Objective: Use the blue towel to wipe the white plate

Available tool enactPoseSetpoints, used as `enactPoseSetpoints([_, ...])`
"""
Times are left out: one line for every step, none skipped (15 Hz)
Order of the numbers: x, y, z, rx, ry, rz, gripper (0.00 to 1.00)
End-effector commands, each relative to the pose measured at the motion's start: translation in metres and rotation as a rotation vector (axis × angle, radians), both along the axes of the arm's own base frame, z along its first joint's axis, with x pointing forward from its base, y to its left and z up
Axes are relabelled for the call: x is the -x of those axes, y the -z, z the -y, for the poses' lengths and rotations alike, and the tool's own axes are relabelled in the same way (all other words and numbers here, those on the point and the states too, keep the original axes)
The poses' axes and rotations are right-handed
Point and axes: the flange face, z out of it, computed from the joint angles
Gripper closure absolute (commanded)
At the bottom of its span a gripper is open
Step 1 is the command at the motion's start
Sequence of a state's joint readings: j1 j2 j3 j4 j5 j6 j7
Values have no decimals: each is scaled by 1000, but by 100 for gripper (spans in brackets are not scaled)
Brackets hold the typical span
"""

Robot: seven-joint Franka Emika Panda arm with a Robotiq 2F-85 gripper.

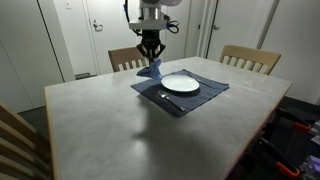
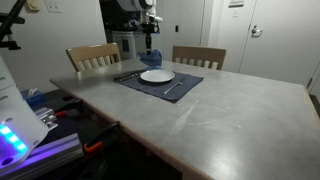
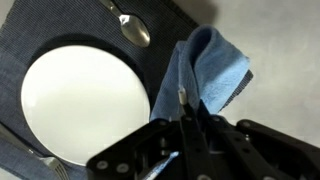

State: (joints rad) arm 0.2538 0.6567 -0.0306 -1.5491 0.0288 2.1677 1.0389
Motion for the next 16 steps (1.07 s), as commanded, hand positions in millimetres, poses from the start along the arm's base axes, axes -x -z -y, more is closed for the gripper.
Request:
enactPoseSetpoints([8, -25, 16, 31, -22, -40, 98])
enactPoseSetpoints([11, -28, 18, 37, -29, -58, 98])
enactPoseSetpoints([14, -27, 20, 34, -55, -87, 98])
enactPoseSetpoints([16, -28, 22, 39, -68, -108, 98])
enactPoseSetpoints([18, -26, 25, 42, -89, -127, 98])
enactPoseSetpoints([20, -23, 27, 45, -101, -140, 98])
enactPoseSetpoints([23, -17, 30, 39, -105, -159, 98])
enactPoseSetpoints([26, -12, 33, 34, -109, -175, 98])
enactPoseSetpoints([30, -7, 37, 31, -107, -191, 98])
enactPoseSetpoints([35, 0, 40, 28, -100, -208, 98])
enactPoseSetpoints([40, 6, 43, 25, -94, -222, 98])
enactPoseSetpoints([45, 12, 46, 23, -84, -240, 98])
enactPoseSetpoints([51, 19, 48, 21, -75, -257, 98])
enactPoseSetpoints([57, 26, 50, 22, -67, -276, 98])
enactPoseSetpoints([64, 32, 52, 19, -60, -289, 98])
enactPoseSetpoints([69, 38, 53, 17, -51, -304, 98])
